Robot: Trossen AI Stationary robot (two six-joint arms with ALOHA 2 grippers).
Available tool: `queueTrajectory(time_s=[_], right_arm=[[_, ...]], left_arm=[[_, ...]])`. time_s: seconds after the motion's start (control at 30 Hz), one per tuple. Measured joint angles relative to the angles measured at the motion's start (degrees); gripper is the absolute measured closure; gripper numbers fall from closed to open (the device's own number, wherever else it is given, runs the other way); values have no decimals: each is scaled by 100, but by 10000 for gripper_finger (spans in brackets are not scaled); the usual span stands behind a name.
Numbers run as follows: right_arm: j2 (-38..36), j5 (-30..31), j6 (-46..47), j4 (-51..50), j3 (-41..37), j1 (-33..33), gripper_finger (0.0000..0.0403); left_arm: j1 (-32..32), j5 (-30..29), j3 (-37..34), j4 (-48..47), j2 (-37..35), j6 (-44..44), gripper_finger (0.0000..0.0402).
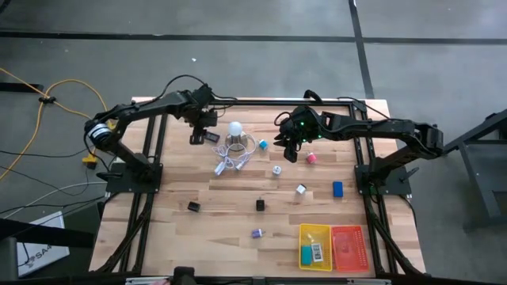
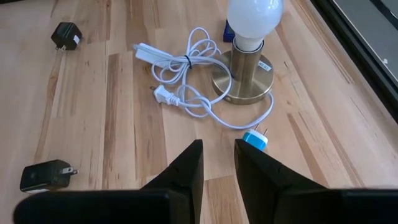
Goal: Pick & Place Office items
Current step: Put the violet digital clock into the yellow basket
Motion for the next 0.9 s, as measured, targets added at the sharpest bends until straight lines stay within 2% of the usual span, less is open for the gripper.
queueTrajectory(time_s=[0.4, 0.67, 0.9], right_arm=[[-1, -2, 0, 0, 0, 0, 325], [0, 0, 0, 0, 0, 0, 325], [0, 2, 0, 1, 0, 1, 325]], left_arm=[[106, 363, 33, 63, 87, 883, 243], [199, 331, 33, 38, 370, 781, 243], [199, 671, 33, 162, 514, 863, 243]])
